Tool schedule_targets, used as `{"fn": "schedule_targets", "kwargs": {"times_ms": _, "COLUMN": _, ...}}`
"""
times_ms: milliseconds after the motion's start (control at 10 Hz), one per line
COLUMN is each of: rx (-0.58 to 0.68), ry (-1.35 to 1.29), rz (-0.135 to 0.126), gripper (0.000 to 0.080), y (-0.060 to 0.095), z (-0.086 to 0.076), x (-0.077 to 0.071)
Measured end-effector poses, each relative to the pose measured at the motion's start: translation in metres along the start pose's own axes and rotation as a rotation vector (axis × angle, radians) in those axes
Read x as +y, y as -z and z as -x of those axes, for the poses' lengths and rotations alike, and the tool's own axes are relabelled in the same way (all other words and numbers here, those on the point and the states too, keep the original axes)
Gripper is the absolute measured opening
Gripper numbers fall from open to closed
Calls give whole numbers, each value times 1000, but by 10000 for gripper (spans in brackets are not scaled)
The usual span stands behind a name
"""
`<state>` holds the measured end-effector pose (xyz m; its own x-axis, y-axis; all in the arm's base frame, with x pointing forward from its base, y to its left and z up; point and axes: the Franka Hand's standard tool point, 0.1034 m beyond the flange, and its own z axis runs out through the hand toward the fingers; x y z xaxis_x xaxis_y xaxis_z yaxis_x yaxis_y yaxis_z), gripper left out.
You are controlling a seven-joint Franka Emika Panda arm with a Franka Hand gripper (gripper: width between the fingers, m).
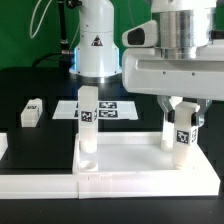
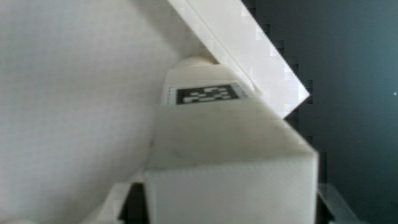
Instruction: Assemble desk
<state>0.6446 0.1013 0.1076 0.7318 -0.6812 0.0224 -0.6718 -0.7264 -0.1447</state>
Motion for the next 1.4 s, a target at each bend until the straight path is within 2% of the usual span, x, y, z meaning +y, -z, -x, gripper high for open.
{"fn": "schedule_targets", "kwargs": {"times_ms": 200, "rx": -4, "ry": -259, "rz": 0, "gripper": 293, "y": 0, "z": -1, "x": 2}}
{"fn": "schedule_targets", "kwargs": {"times_ms": 500, "rx": -54, "ry": -949, "rz": -14, "gripper": 294, "y": -2, "z": 4, "x": 0}}
{"fn": "schedule_targets", "kwargs": {"times_ms": 600, "rx": -53, "ry": -1010, "rz": -9, "gripper": 294, "y": -2, "z": 5, "x": 1}}
{"fn": "schedule_targets", "kwargs": {"times_ms": 700, "rx": -53, "ry": -999, "rz": -7, "gripper": 294, "y": -2, "z": 5, "x": 2}}
{"fn": "schedule_targets", "kwargs": {"times_ms": 800, "rx": -55, "ry": -853, "rz": -1, "gripper": 294, "y": -2, "z": 5, "x": 3}}
{"fn": "schedule_targets", "kwargs": {"times_ms": 900, "rx": -73, "ry": -631, "rz": 10, "gripper": 348, "y": -2, "z": 5, "x": 6}}
{"fn": "schedule_targets", "kwargs": {"times_ms": 1000, "rx": -74, "ry": -448, "rz": -6, "gripper": 348, "y": -1, "z": 2, "x": 5}}
{"fn": "schedule_targets", "kwargs": {"times_ms": 1100, "rx": -69, "ry": -315, "rz": -24, "gripper": 554, "y": -1, "z": 3, "x": 5}}
{"fn": "schedule_targets", "kwargs": {"times_ms": 1200, "rx": -53, "ry": -244, "rz": -38, "gripper": 619, "y": -3, "z": 8, "x": 4}}
{"fn": "schedule_targets", "kwargs": {"times_ms": 1400, "rx": -50, "ry": -134, "rz": -35, "gripper": 645, "y": -3, "z": 6, "x": 6}}
